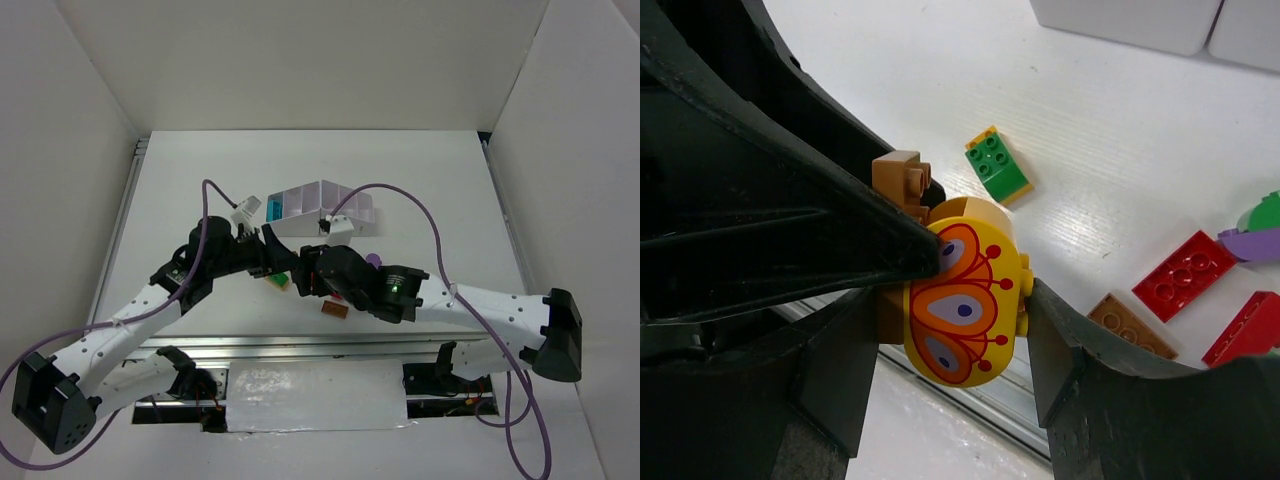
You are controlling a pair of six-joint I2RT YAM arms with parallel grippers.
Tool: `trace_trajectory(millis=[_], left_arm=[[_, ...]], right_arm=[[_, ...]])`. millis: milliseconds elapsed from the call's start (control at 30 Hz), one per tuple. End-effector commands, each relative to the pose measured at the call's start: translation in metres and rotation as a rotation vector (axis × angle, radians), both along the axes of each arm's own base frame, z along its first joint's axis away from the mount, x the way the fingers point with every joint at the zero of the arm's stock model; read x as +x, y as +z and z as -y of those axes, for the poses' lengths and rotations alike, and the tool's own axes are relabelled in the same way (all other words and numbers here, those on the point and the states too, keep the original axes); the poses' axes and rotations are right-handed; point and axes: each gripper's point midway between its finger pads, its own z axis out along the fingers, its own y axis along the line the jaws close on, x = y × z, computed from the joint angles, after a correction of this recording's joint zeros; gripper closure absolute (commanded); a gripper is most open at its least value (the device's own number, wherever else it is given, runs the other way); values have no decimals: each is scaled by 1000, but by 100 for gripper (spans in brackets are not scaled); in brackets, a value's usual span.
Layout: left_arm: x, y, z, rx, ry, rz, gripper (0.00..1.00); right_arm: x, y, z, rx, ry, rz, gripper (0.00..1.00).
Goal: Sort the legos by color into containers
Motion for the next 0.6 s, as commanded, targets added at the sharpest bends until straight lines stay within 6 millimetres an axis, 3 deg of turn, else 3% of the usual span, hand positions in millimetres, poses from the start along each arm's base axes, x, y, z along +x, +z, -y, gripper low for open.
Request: trace_trajectory(millis=[0, 200, 233, 300, 333, 367, 400, 433, 467, 567], left_arm=[[7, 19, 6, -21, -21, 69, 44], [4, 34, 8, -44, -47, 109, 93], [4, 37, 8, -47, -53, 119, 99], [2, 41, 8, -49, -64, 141, 100], [2, 48, 8, -60, -66, 172, 100], [2, 53, 8, -69, -65, 189, 100], [0, 53, 8, -68, -72, 200, 100], [0, 56, 7, -69, -71, 214, 100], [0, 57, 5, -59, -68, 222, 100], [-1, 74, 3, -50, -89, 305, 100]], right_arm=[[1, 24, -10, 90, 9, 40, 100], [2, 18, -15, 85, 11, 33, 100], [2, 16, -16, 84, 13, 29, 100], [1, 16, -15, 91, 16, 27, 93], [-1, 17, -17, 100, 33, 27, 62], [-2, 19, -17, 112, 43, 29, 36], [-6, 14, -15, 112, 61, 28, 20], [-8, 22, -12, 141, 74, 39, 6], [-14, 26, -15, 161, 123, 42, 0], [-29, 39, -6, 221, 234, 52, 0]])
